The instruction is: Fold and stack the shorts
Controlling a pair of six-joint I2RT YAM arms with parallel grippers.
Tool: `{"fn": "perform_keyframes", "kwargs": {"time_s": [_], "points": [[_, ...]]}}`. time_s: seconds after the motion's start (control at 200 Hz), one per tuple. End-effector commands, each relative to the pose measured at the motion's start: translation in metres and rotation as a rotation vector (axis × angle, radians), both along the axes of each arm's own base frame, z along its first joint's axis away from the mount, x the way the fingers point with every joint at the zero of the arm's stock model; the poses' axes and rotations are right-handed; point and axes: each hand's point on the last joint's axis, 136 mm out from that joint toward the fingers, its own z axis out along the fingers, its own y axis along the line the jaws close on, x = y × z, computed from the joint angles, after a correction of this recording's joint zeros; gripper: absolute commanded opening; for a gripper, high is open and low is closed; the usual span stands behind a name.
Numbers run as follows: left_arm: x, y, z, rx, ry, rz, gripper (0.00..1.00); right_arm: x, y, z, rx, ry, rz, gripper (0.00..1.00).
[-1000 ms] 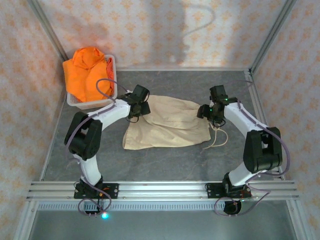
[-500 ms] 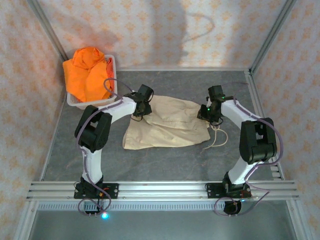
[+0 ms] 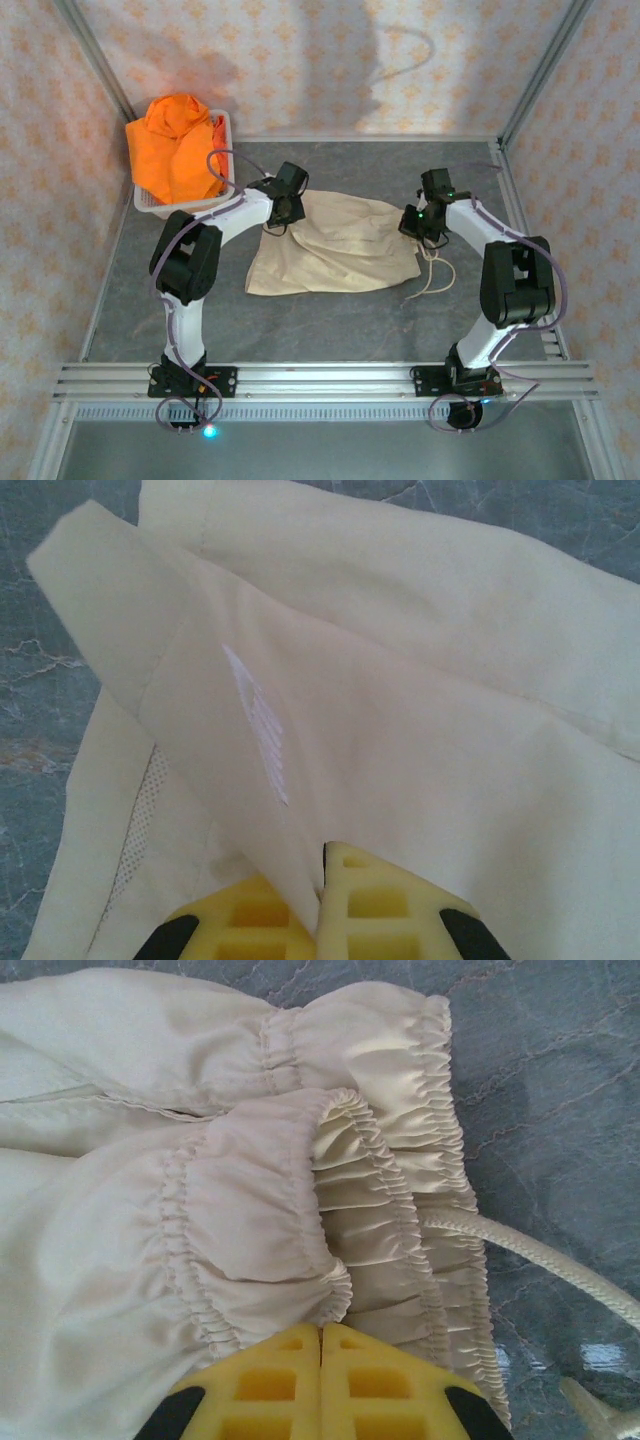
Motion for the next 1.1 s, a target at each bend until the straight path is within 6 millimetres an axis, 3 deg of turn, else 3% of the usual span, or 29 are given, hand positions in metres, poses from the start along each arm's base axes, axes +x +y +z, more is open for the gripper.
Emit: {"fn": "perform_keyframes", "kwargs": {"time_s": [0.0, 0.145, 0.3, 0.52, 0.535, 0.801, 0.981, 1.051, 1.091], "points": [[0.009, 0.012, 0.07, 0.005, -0.122, 0.018, 0.0, 0.017, -0.002, 0.045, 0.024, -0.127, -0.03, 0.0], [0.011, 0.019, 0.117, 0.027, -0.185, 0.017, 0.0, 0.016, -0.009, 0.078, 0.012, -0.204, -0.061, 0.0], [0.014, 0.021, 0.155, 0.045, -0.233, 0.004, 0.0, 0.017, -0.016, 0.106, -0.008, -0.269, -0.09, 0.0], [0.035, 0.022, 0.171, 0.089, -0.241, -0.016, 0.04, 0.033, -0.025, 0.119, -0.035, -0.297, -0.121, 0.0], [0.039, 0.021, 0.161, 0.095, -0.22, -0.018, 0.04, 0.035, -0.025, 0.118, -0.035, -0.295, -0.123, 0.0], [0.084, 0.016, 0.126, 0.107, -0.159, -0.007, 0.05, 0.081, -0.03, 0.103, 0.004, -0.273, -0.175, 0.0], [0.119, 0.019, 0.096, 0.083, -0.161, 0.048, 0.11, 0.123, -0.029, 0.088, 0.018, -0.27, -0.204, 0.0], [0.134, 0.017, 0.087, 0.048, -0.176, 0.084, 0.15, 0.142, -0.034, 0.079, 0.015, -0.273, -0.235, 0.05], [0.144, 0.014, 0.083, 0.029, -0.189, 0.09, 0.2, 0.154, -0.039, 0.075, 0.023, -0.271, -0.269, 0.15]]}}
